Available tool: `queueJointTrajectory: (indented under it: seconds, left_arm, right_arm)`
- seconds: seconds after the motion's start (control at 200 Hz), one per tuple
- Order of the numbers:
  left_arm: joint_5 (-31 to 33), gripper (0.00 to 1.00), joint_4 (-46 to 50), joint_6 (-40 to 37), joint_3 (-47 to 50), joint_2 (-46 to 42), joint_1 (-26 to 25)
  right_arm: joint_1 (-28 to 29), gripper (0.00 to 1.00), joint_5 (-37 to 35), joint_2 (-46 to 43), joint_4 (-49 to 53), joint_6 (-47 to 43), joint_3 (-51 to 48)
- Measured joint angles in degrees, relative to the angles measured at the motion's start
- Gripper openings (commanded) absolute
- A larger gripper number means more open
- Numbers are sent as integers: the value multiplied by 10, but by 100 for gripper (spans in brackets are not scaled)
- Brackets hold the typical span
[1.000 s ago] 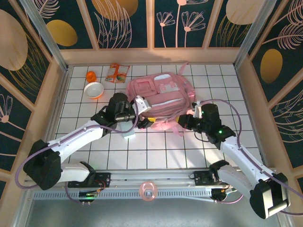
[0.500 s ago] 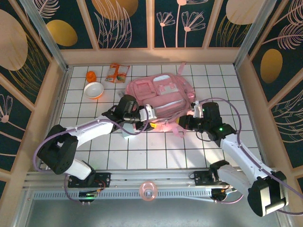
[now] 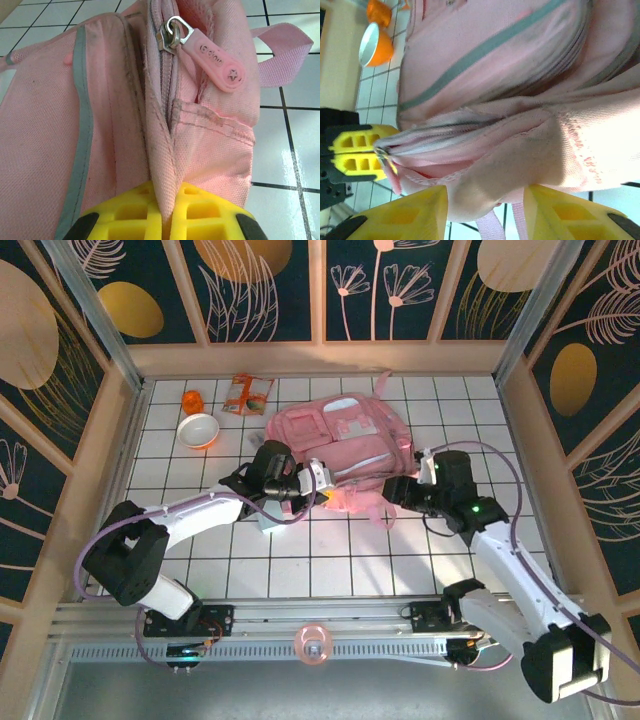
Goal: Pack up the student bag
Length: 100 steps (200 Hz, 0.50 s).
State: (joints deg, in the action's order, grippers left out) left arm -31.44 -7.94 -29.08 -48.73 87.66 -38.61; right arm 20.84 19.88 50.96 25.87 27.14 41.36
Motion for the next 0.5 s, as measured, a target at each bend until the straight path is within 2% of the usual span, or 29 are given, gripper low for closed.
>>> queueJointTrajectory:
  seconds: [0.145,0.29,0.4,0.5]
  left_arm:
    - [2,0,1,18,0,0,0]
    - [2,0,1,28,0,0,0]
    - [2,0,1,33,0,0,0]
    - [2,0,1,36,0,0,0]
  right_arm:
    - [116,42,-133,-34,57,46,75]
    - [227,42,-226,-1,84,104,118]
    - [263,42,-261,78,86,124,146]
    - [266,42,-265,146,73,127,151]
